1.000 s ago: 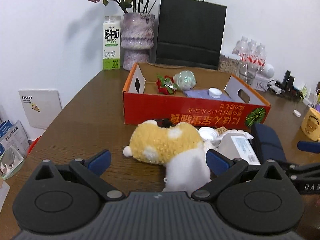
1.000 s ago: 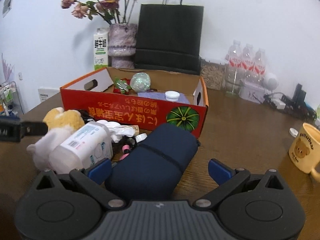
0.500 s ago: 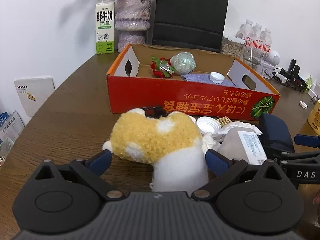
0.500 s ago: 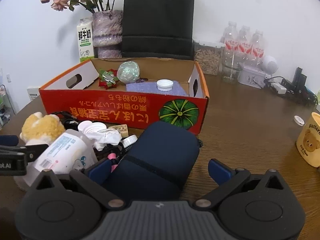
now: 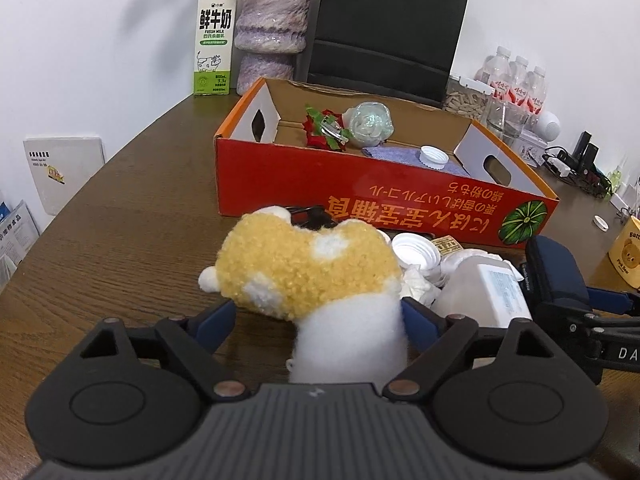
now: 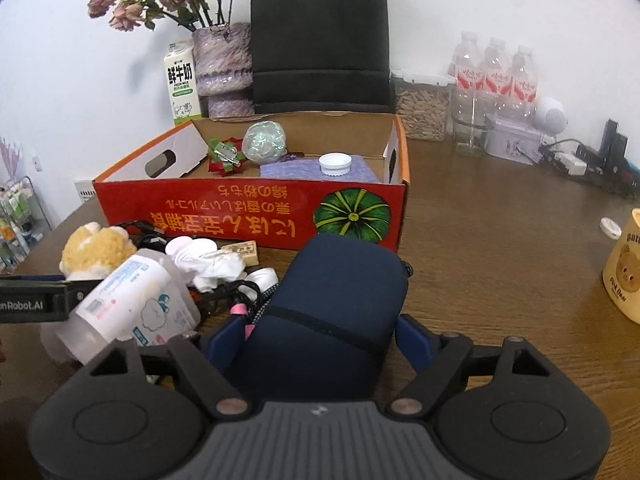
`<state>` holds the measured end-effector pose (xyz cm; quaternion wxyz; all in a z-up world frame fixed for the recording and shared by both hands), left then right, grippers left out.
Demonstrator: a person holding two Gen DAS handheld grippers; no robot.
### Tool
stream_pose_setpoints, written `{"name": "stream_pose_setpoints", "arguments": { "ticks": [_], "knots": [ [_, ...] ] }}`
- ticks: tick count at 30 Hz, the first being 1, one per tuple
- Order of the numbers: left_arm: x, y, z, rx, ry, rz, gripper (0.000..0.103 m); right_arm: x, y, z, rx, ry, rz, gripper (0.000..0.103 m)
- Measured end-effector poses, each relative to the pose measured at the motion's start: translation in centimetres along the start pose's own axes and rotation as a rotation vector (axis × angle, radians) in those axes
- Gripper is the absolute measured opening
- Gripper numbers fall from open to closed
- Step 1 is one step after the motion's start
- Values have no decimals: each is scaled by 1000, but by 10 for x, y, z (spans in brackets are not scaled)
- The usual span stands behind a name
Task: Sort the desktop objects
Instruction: 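Grasp the yellow plush toy with the left gripper while the right grasps the navy case, then carry the plush toy and navy case into the box and release them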
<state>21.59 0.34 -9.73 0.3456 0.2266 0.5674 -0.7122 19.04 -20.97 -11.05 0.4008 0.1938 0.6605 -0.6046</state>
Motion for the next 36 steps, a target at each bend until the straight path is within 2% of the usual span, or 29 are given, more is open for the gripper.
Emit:
{"name": "stream_pose_setpoints", "arguments": {
  "ticks": [5, 7, 10, 11, 12, 21, 30, 36],
  "knots": [
    [0, 4, 4, 19, 1, -15, 90, 0, 3, 2, -10, -7, 2, 81],
    [0, 5, 3, 31, -7, -20, 84, 1, 5, 2, -18, -13, -2, 80],
    [-1, 4, 1, 69, -33, -27, 62, 2, 4, 2, -28, -28, 6, 75],
    [-1, 3, 0, 81, -44, -35, 56, 2, 3, 2, -30, -28, 11, 73],
    [-1, 3, 0, 81, -45, -37, 54, 2, 1, 3, -31, -24, 16, 70],
    [2, -3, -4, 81, -64, -25, 51, 6, -13, 6, -49, -5, 50, 60],
    [0, -20, -5, 94, -53, 29, 51, 3, -28, 7, -58, 8, 98, 60],
    [-11, -39, 2, 109, -42, 90, 51, -10, -43, 6, -61, 11, 164, 60]
  ]
}}
Point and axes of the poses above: each gripper's, at about its wrist camera, not at the fingertips, and y roughly the way its jaws point, z to its right, x to its underside, the point moved 3 cm from there along y, roughly the way its jaws point, and after that the axes turned 9 degrees about -y, right-handed, at the moved point
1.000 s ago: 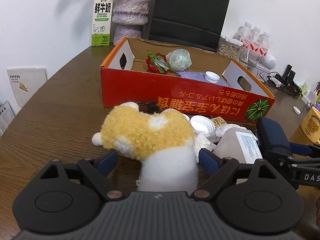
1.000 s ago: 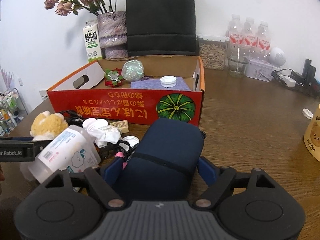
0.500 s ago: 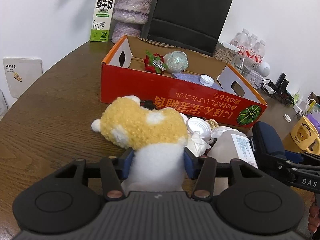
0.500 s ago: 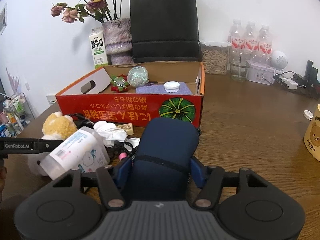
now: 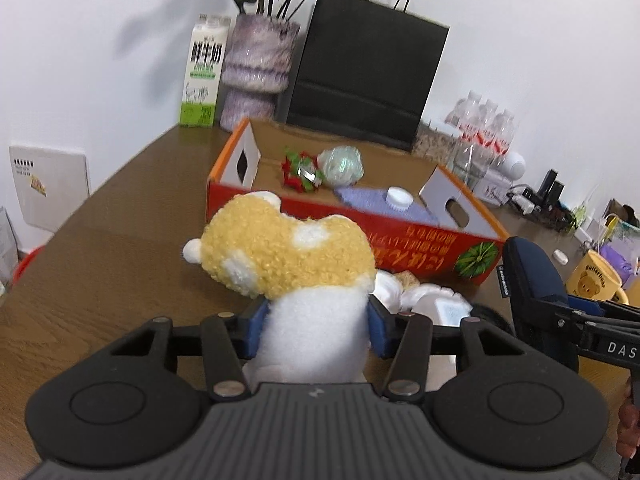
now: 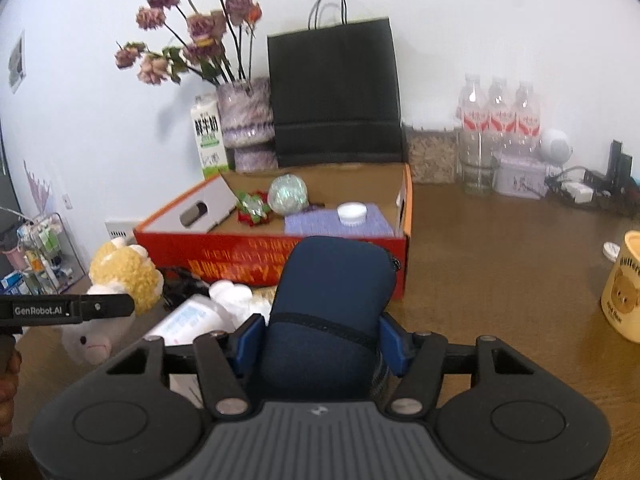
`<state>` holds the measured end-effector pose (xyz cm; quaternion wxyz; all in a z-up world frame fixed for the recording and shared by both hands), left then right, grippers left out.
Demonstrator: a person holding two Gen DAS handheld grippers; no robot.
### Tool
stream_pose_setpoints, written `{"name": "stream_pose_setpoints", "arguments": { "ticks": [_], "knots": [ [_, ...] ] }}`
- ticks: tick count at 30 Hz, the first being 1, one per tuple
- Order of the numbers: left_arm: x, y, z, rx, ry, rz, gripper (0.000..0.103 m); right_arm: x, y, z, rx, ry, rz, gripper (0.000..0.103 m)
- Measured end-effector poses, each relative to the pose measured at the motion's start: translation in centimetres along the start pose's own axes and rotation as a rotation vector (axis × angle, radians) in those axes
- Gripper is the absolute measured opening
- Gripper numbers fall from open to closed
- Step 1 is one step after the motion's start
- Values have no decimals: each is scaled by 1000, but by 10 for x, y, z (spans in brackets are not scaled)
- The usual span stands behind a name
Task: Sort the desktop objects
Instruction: 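Carry the plush toy and navy case into the box and release them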
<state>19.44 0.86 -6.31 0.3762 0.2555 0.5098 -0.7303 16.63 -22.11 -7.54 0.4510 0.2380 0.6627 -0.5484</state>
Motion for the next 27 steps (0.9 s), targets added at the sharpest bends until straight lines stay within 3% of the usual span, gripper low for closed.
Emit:
{"name": "stream_pose_setpoints", "arguments": {
  "ticks": [14, 27],
  "knots": [
    [-67, -4, 36, 44, 40, 167, 51, -63, 12, -6, -13, -30, 141, 60],
    [-105, 50, 51, 46, 53, 165, 51, -114, 73, 0, -29, -35, 164, 60]
  ]
}}
Point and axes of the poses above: each gripper's, at about its wrist camera, not at the fingertips, and y roughly the way its jaws point, z to its right, x to its underside, the point moved 3 cm from there along y, roughly the way its jaws point, and after that the axes turned 9 degrees about -y, right-handed, at the moved point
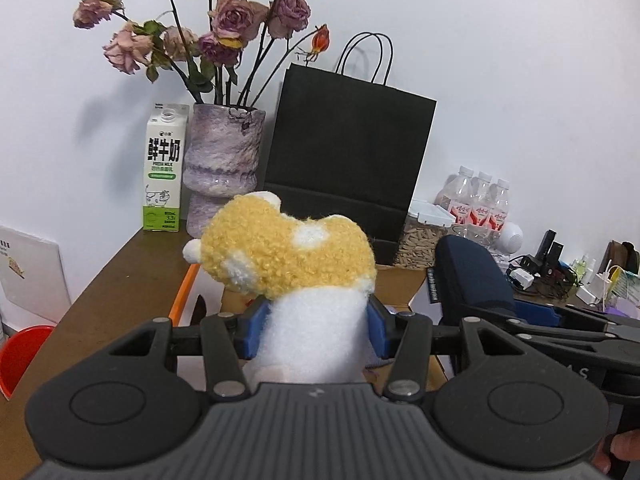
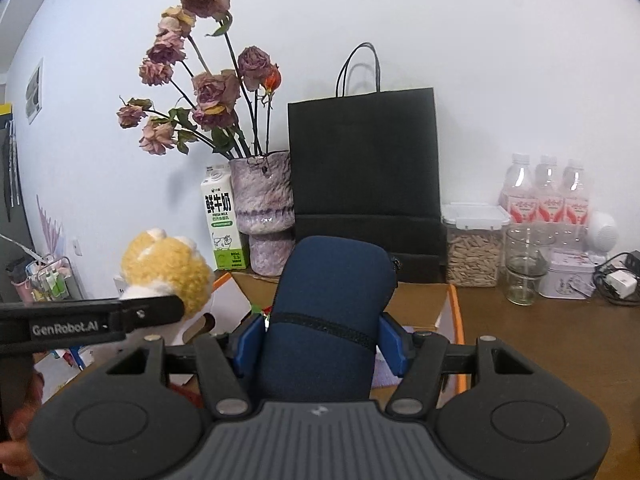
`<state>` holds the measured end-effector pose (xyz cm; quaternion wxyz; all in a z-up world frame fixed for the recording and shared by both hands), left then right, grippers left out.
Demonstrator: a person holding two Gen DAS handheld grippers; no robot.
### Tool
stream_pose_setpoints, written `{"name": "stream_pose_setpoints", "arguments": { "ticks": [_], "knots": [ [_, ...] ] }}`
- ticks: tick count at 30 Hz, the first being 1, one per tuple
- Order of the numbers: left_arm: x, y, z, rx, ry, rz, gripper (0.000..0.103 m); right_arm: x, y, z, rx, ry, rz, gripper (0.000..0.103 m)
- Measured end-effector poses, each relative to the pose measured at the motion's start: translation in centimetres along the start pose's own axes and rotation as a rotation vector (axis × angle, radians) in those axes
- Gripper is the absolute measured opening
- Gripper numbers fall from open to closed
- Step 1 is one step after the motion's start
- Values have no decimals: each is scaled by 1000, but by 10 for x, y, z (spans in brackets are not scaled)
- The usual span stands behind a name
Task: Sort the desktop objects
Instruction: 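Carry the plush toy and navy case into the box and release them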
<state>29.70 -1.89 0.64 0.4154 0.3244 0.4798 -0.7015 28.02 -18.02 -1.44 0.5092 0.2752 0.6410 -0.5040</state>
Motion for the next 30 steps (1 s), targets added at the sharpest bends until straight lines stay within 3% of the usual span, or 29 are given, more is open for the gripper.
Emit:
{"name": "stream_pose_setpoints", "arguments": {
  "ticks": [15, 24, 30],
  "knots": [
    [-3, 73, -15, -48, -4, -76, 51, 0, 82, 9, -18, 6, -83, 60],
    [24, 107, -22, -94, 58, -166, 51, 21, 110, 18, -17, 4, -176, 60],
    [31, 111, -23, -124, 88, -170, 52, 32, 118, 15, -21, -18, -222, 60]
  ]
}}
Point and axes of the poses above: each gripper's, at about its wrist camera, not at the fingertips, and y roughly the way its jaws point, z to its right, x to its underside, the point moved 3 cm from there along y, roughly the way its jaws point, and after that the axes turned 9 degrees about -y, right-handed, at the moved point
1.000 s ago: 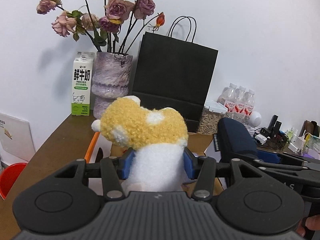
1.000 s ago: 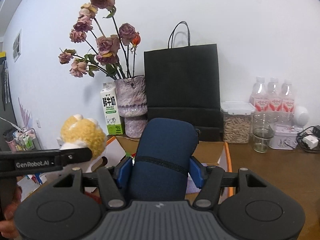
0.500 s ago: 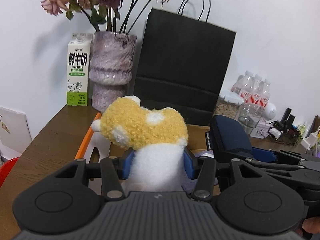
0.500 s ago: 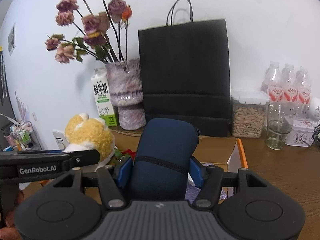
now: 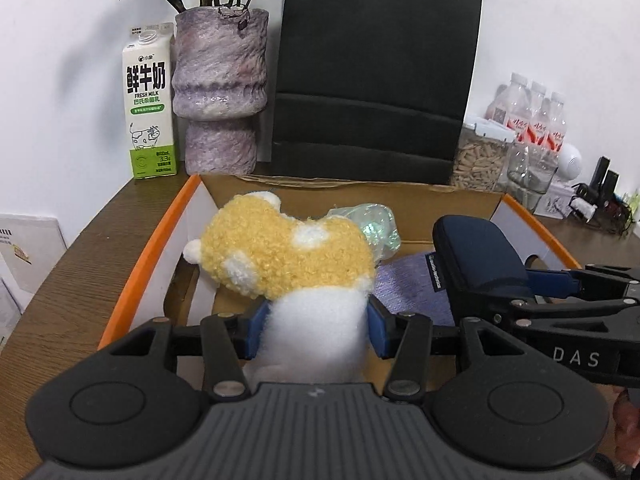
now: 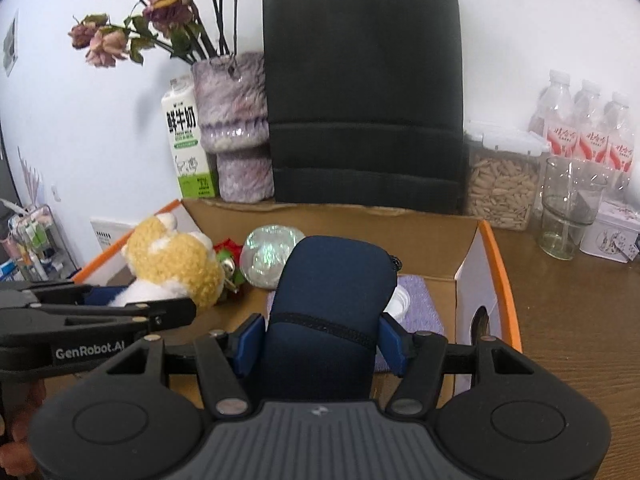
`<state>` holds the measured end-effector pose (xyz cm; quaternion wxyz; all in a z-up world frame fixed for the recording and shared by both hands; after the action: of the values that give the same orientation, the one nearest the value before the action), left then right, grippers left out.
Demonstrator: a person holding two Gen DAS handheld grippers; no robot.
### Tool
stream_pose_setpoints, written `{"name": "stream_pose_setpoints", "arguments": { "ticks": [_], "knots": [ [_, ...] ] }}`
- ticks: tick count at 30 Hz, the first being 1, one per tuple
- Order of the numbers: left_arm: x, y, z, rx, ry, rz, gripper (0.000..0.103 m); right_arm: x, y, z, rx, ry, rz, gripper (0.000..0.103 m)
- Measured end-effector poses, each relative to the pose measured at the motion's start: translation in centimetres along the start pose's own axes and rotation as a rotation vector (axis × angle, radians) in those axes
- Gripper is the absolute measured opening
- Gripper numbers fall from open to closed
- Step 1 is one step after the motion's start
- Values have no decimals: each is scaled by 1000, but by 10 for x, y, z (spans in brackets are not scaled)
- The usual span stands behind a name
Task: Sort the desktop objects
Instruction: 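Carry the plush toy and navy case into the box and release them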
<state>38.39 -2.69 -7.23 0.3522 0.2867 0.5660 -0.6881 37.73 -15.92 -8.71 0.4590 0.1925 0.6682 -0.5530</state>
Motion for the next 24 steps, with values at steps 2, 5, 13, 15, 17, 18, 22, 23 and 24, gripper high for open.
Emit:
{"name": "stream_pose_setpoints", "arguments": {
  "ticks": [2, 5, 13, 15, 17, 18, 22, 23, 24],
  "knots": [
    [1, 1, -1, -6, 1, -3, 53, 1, 2, -2, 1, -13, -13, 62],
    [1, -2, 0, -31, 15, 20, 70, 1, 1, -1, 8, -11, -15, 62],
    [-7, -23, -1, -56, -2, 148, 103, -9, -18, 10, 16, 31, 43, 103],
    [-8, -26, -1, -56, -1, 159, 103, -9, -19, 9, 19, 31, 39, 103],
    [-9, -27, 0, -63, 2, 169, 103, -8, -20, 8, 25, 19, 36, 103],
    [-9, -28, 0, -64, 2, 171, 103, -8, -21, 8, 29, 15, 34, 103],
    [-8, -35, -1, -46, -6, 172, 103, -8, -27, 6, 44, -3, 37, 103],
    [-7, -38, -1, -40, -7, 173, 103, -8, -30, 5, 45, -8, 41, 103],
    [-6, -41, 0, -36, -6, 175, 103, -8, -33, 5, 46, -16, 45, 103]
  ]
}}
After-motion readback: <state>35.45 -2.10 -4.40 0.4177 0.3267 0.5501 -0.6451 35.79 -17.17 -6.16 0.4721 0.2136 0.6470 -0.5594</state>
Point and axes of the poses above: each gripper's, at about its wrist camera, not at the fingertips, and y roughly the way its jaws point, z to its right, x to its underside, the point moved 3 cm from there along y, roughly the way its jaws point, and after that the axes turned 9 degrees about -y, right-handed, at the moved point
